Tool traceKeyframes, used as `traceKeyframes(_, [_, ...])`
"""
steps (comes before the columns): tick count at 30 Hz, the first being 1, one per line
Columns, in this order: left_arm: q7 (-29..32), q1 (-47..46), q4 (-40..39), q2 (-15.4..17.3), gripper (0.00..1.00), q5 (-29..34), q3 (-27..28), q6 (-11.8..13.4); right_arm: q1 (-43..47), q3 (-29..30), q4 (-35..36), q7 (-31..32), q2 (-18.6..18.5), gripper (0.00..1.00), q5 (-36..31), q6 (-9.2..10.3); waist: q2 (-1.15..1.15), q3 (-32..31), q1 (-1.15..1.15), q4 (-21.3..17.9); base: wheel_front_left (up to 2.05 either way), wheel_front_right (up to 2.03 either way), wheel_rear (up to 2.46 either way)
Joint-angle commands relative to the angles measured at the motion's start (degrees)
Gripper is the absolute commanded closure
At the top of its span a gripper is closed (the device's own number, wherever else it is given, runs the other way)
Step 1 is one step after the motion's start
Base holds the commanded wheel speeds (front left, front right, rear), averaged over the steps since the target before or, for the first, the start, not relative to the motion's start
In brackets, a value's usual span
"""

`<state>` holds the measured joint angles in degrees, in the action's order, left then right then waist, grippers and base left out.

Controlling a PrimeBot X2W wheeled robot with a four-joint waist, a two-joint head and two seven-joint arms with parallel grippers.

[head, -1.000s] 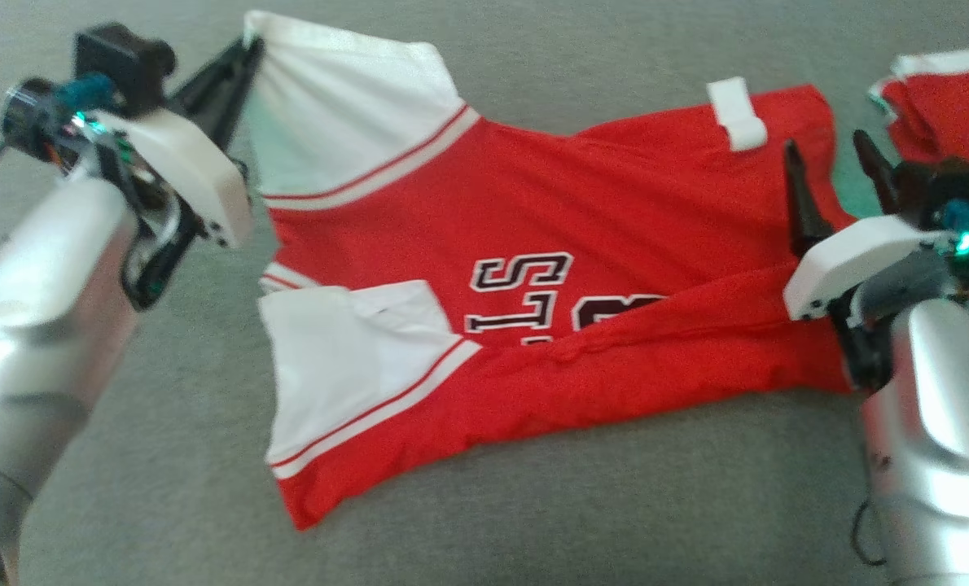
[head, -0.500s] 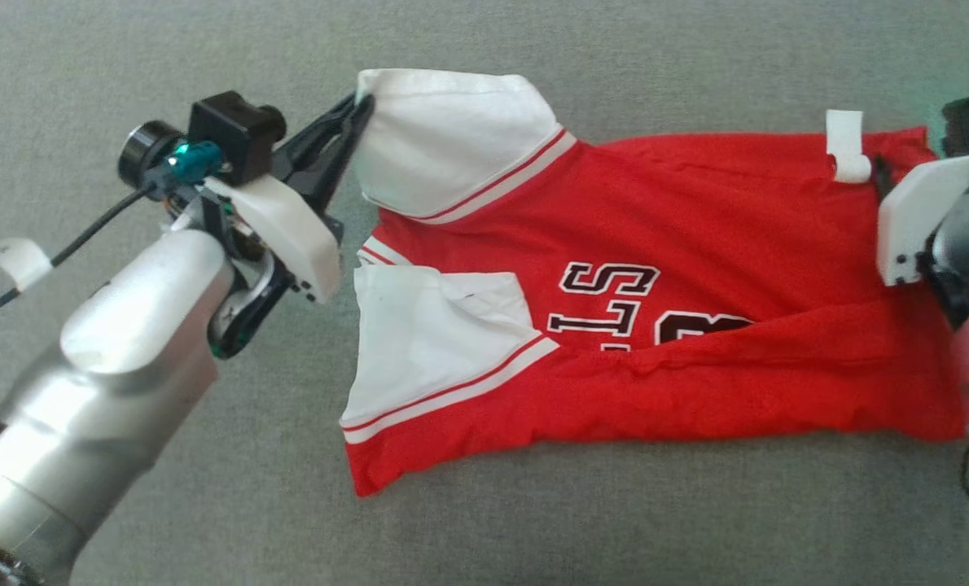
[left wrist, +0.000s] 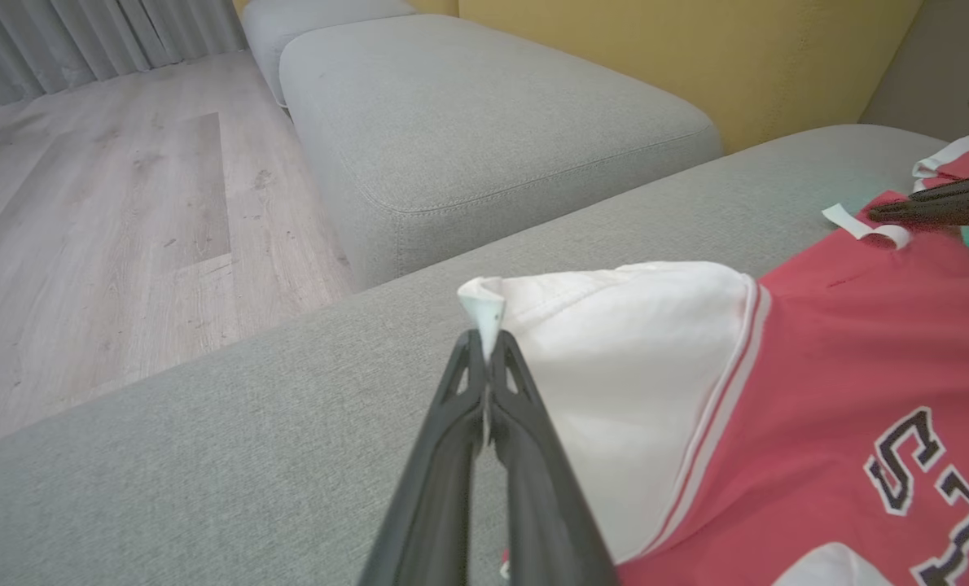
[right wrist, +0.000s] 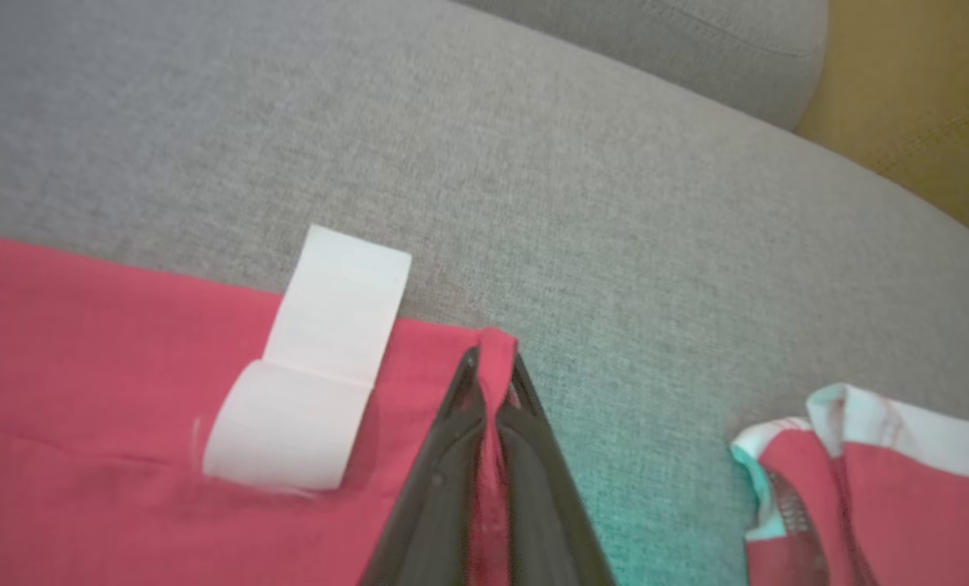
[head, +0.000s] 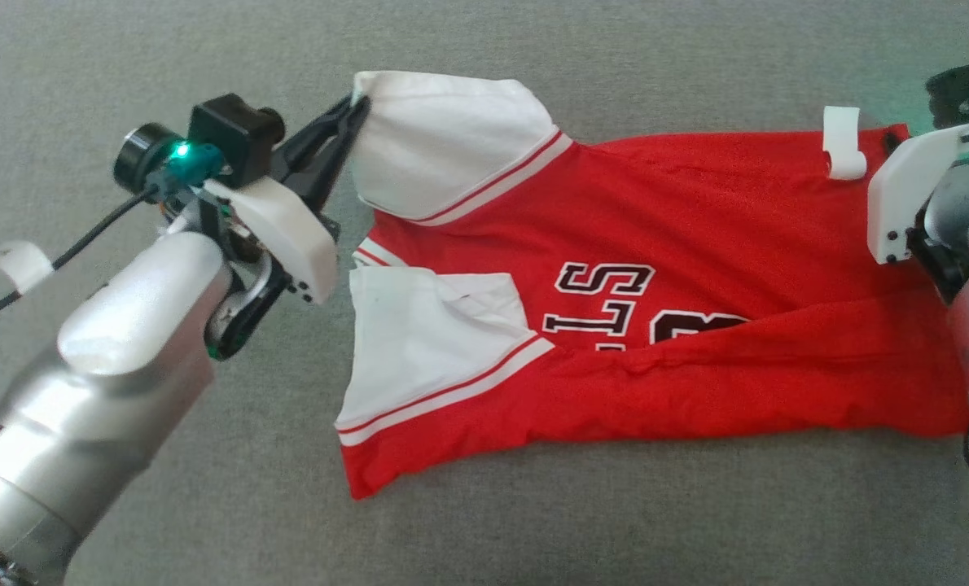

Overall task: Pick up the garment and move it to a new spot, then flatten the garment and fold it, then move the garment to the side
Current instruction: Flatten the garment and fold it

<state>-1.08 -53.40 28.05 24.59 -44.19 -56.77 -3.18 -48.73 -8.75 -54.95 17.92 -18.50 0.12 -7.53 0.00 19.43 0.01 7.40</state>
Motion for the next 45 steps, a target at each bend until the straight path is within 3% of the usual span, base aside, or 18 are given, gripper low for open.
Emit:
traceKeyframes(1, [-0.4,-2.1,-0.5,2.7,1.0,0.3,2.9,0.6,-1.0,-0.6,1.0,-1.3,0.1,1.0,1.2,0.04,0.0,-0.2,-0.01,-0.6,0.0,0.0,0.0])
traceKeyframes(9, [0.2,-8.3,4.6,3.3,1.0,0.6,4.3,-0.1,-6.9,1.3,2.6,-9.5,2.5,1.0,8.9,0.04,0.0,1.2,-0.01,-3.0,0.0,0.0,0.0])
traceKeyframes(15, [1.3,-14.9,11.5,1.2,1.0,1.6,4.1,-1.0,-11.4,-0.4,3.0,-13.2,3.6,1.0,13.2,0.04,0.0,3.5,-0.01,-4.4,0.0,0.0,0.0])
traceKeyframes(25, [-5.4,-21.8,20.9,-2.5,1.0,4.7,3.9,-0.8,-15.4,0.0,0.7,-20.6,3.7,1.0,16.3,0.04,0.0,5.5,-0.01,-4.7,0.0,0.0,0.0])
traceKeyframes(30, [-7.5,-20.0,24.0,-4.5,1.0,3.9,3.0,-2.3,-13.6,-2.7,-1.0,-21.5,2.5,1.0,18.3,0.04,0.0,4.3,-0.01,-3.7,0.0,0.0,0.0])
traceKeyframes(37, [-9.4,-14.4,23.8,-4.6,1.0,2.7,0.6,-3.8,-7.9,-7.6,-1.0,-20.6,-0.8,1.0,24.7,0.04,0.0,-0.3,-0.01,-1.5,0.0,0.0,0.0])
traceKeyframes(45, [-4.6,-4.7,14.2,-1.0,1.0,-0.6,-4.5,-4.3,0.5,-13.8,3.2,-17.1,-6.0,1.0,33.5,0.04,0.0,-4.9,-0.01,0.0,0.0,0.0,0.0])
